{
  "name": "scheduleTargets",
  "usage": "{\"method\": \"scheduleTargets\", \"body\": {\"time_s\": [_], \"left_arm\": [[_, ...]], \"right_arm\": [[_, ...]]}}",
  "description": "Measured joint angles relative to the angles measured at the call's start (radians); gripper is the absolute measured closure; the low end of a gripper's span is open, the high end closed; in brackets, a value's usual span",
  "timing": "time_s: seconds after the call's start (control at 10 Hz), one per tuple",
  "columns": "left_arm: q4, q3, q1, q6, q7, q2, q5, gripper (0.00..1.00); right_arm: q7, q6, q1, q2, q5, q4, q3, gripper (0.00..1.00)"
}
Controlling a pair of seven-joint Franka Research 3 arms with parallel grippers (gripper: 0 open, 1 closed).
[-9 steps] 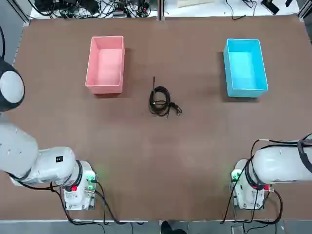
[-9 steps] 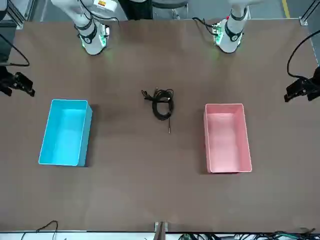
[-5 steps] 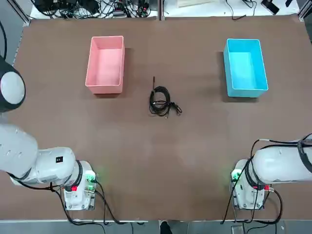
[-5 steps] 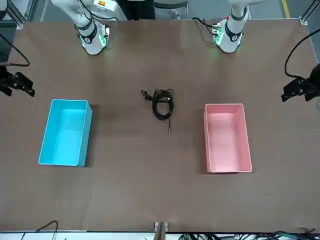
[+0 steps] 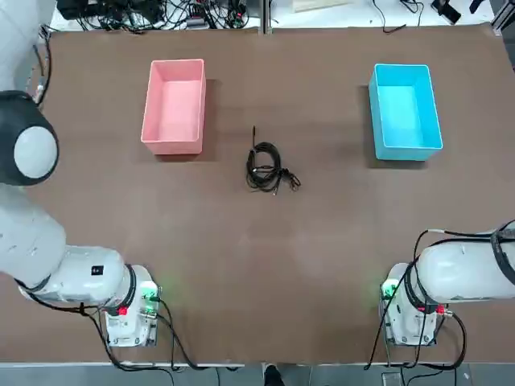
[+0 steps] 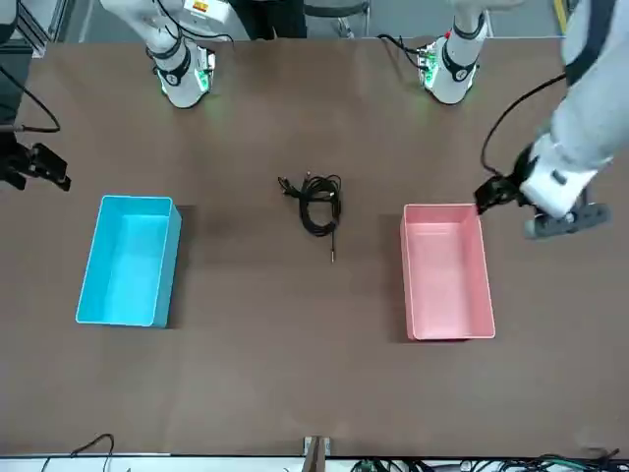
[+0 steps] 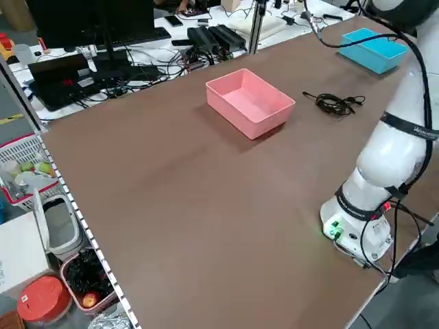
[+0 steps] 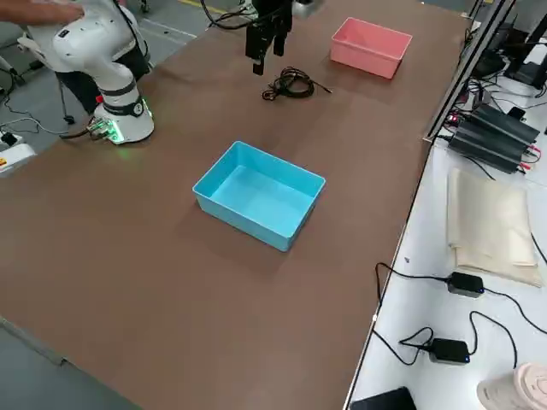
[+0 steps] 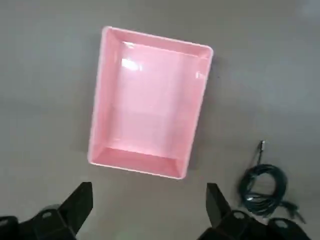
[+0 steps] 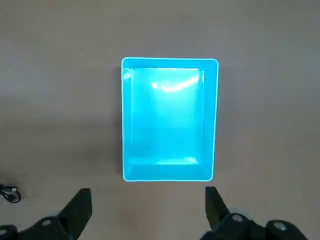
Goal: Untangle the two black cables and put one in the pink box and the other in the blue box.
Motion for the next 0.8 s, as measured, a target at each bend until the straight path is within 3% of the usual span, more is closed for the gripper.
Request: {"method": "scheduleTargets", "body": {"time_s": [0.2, 0.4, 0.8], "left_arm": [[-0.003, -0.001, -0.087, 0.051, -0.246, 0.061, 0.002, 0.0], [-0.006, -0.002, -0.161, 0.124, -0.346, 0.128, 0.004, 0.0], [-0.008, -0.001, -0.39, 0.313, -0.782, 0.324, 0.101, 0.0]], "right_arm": [[0.106, 0.085, 0.046, -0.001, 0.003, -0.069, 0.002, 0.0], [0.28, 0.191, 0.132, -0.002, 0.005, -0.17, 0.006, 0.0], [0.509, 0.4, 0.241, -0.002, 0.063, -0.351, 0.011, 0.0]]}}
